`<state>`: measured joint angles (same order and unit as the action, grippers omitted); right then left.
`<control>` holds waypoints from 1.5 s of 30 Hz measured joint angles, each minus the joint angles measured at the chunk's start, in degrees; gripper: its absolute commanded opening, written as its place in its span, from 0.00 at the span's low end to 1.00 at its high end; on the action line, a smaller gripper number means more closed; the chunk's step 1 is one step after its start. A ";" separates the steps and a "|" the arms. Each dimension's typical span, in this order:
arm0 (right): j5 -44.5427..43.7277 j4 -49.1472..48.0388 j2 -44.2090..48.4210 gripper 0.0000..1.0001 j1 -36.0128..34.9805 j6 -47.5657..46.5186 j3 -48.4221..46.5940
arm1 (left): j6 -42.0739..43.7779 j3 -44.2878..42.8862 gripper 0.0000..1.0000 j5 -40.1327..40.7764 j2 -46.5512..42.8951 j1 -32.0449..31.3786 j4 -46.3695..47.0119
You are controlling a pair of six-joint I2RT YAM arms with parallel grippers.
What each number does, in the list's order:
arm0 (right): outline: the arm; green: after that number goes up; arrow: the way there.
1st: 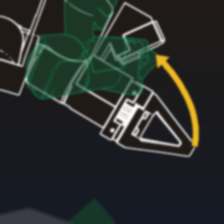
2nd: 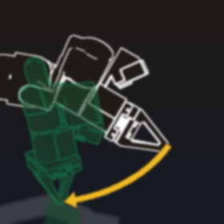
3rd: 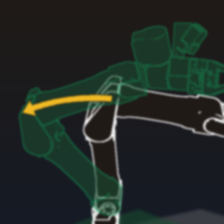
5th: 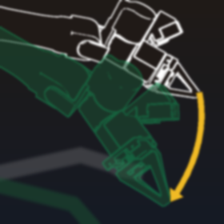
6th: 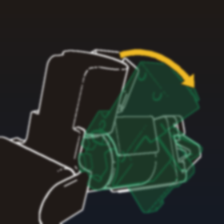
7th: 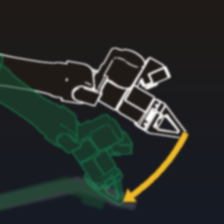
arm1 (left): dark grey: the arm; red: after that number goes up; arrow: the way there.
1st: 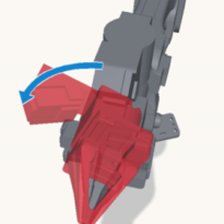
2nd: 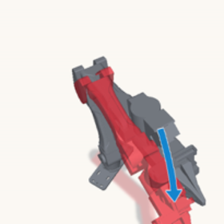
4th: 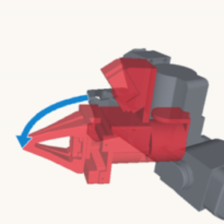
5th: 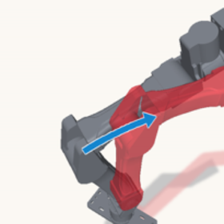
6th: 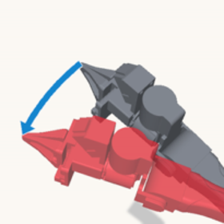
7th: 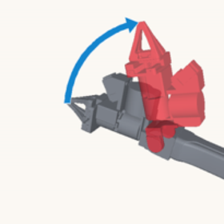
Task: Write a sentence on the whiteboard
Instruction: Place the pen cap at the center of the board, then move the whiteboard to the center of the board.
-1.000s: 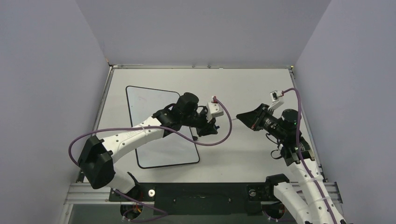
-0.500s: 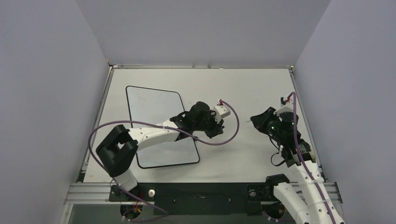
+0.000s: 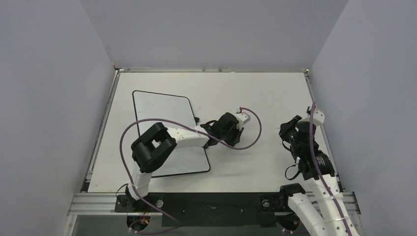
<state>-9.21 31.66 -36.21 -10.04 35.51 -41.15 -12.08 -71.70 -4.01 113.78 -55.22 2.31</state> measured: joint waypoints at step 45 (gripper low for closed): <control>-4.42 0.11 2.05 0.00 0.00 -0.37 1.09 | -8.57 3.61 0.49 33.92 -47.19 11.63 -27.80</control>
<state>-13.63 31.77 -34.15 -10.04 35.14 -40.05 -20.64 -68.10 29.91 66.59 -43.59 -25.50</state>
